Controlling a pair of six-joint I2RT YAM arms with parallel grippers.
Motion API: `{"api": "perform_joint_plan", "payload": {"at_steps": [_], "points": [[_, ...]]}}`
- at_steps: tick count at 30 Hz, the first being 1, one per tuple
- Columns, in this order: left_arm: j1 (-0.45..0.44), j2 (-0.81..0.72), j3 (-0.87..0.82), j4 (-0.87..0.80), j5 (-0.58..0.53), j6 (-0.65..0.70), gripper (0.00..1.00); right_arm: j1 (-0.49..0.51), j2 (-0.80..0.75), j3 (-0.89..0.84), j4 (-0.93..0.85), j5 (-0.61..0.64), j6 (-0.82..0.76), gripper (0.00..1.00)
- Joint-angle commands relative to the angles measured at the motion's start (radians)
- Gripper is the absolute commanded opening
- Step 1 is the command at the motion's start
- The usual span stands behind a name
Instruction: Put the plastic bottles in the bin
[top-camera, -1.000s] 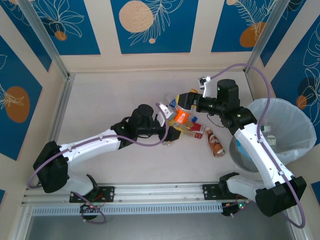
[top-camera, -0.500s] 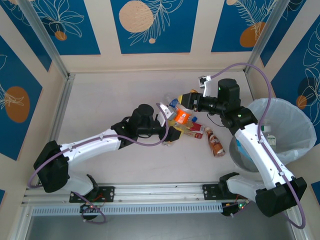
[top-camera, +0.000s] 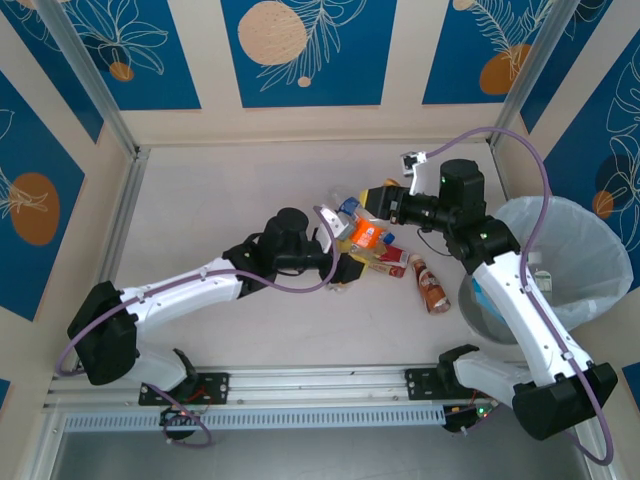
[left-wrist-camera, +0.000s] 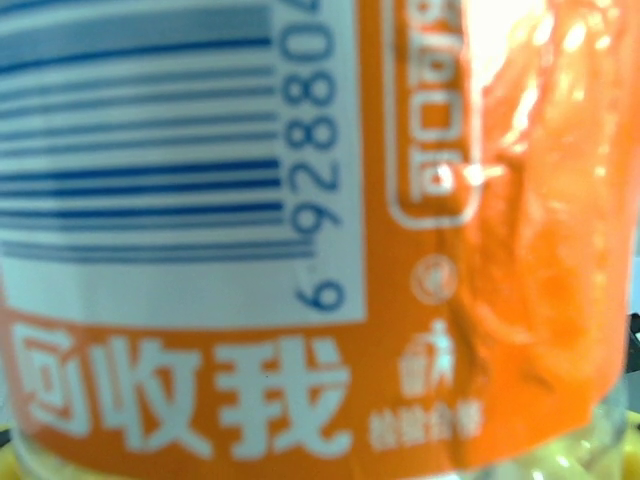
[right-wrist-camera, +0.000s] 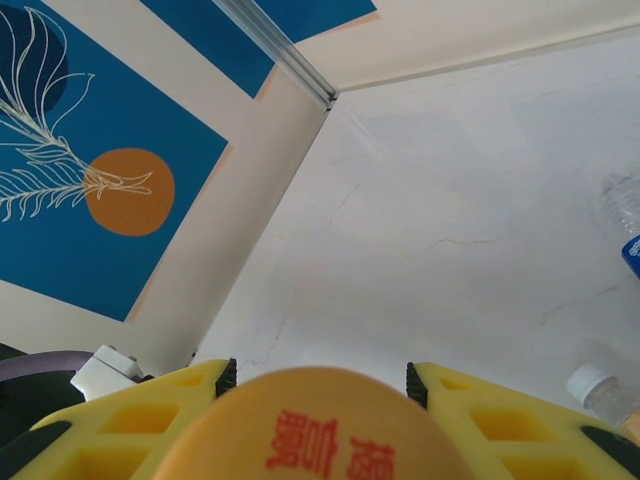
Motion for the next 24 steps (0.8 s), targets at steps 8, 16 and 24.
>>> {"api": "perform_joint_plan", "payload": {"at_steps": [8,16,24], "points": [[0.014,-0.056,-0.044,0.095,-0.036,-0.008,1.00,-0.063,-0.085,0.022,-0.054,0.082,-0.045,0.00],[0.017,-0.176,-0.163,0.212,-0.180,-0.017,1.00,-0.134,-0.128,0.033,-0.085,0.142,-0.073,0.00],[0.029,-0.240,-0.243,0.216,-0.581,-0.104,1.00,-0.195,-0.202,0.071,-0.116,0.213,-0.100,0.00]]}}
